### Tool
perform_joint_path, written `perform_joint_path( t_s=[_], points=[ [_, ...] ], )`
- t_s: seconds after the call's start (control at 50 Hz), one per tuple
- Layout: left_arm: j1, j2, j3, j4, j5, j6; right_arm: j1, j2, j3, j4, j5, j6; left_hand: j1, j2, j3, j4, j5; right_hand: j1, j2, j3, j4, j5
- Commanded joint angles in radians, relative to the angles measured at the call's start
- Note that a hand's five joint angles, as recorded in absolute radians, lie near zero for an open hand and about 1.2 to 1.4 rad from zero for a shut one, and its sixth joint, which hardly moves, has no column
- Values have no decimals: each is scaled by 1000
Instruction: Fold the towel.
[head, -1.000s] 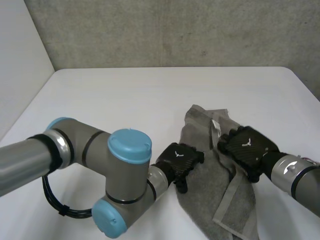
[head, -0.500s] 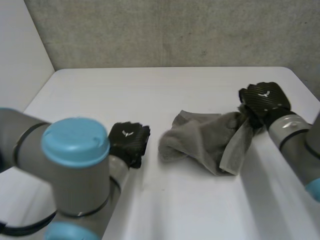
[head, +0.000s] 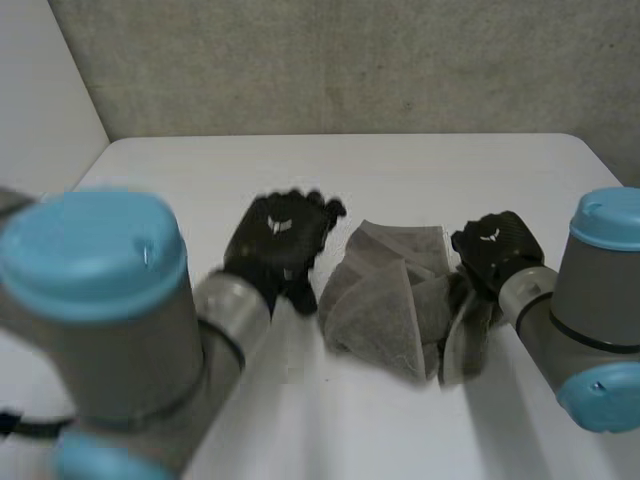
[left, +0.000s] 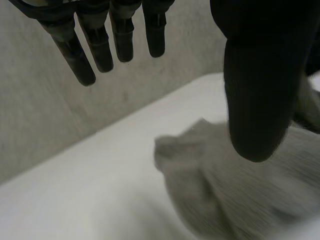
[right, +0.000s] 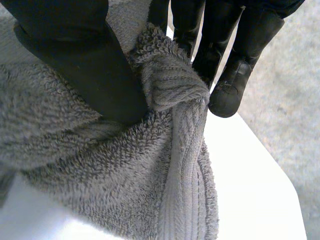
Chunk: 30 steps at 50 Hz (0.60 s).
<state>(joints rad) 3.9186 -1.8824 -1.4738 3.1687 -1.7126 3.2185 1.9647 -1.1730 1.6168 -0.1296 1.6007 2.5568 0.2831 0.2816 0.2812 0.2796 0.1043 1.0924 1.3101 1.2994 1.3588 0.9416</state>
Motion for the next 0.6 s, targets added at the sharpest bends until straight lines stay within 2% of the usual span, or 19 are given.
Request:
perform_joint_path(
  t_s=[0.02,0.06,0.16,0.3,0.34,0.46,0.48,0.5,0.52,0.54,0.56,0.6],
  points=[
    [90,-190,216,2,357,142,-55,-99,117,4,-31,3,124,126,126,128,128,304,86,97,37,280],
    [96,-286,283,-3,463,173,-59,-129,156,4,-60,6,121,123,123,125,125,304,86,97,37,280],
    [102,-400,348,-1,545,216,-69,-134,183,4,-85,14,124,126,126,128,128,304,86,97,37,280],
    [97,-504,422,-39,584,336,-69,-134,190,4,-88,17,177,179,179,180,181,304,86,97,37,280],
    [97,-537,443,-64,590,380,-69,-134,192,4,-90,17,271,272,272,274,275,304,86,97,37,280],
    [104,-564,454,-108,591,419,-81,-134,199,2,-91,16,385,387,387,389,390,304,86,97,37,280],
    [105,-566,455,-117,590,429,-82,-134,199,2,-91,16,473,474,475,476,477,304,86,97,37,280],
    [107,-564,458,-119,581,440,-86,-134,198,1,-91,16,709,710,711,712,713,304,86,97,37,280],
    [107,-564,458,-119,581,440,-86,-134,198,1,-91,16,711,713,713,715,716,304,86,97,37,280],
    [108,-557,461,-118,571,446,-89,-134,193,1,-91,16,964,966,966,968,968,304,86,97,37,280],
    [110,-548,463,-113,561,446,-90,-134,189,-1,-91,16,1112,1113,1114,1115,1116,304,86,97,37,280],
    [111,-537,464,-95,530,437,-92,-134,183,-2,-90,16,1113,1115,1115,1117,1117,304,86,97,37,280]
  ],
)
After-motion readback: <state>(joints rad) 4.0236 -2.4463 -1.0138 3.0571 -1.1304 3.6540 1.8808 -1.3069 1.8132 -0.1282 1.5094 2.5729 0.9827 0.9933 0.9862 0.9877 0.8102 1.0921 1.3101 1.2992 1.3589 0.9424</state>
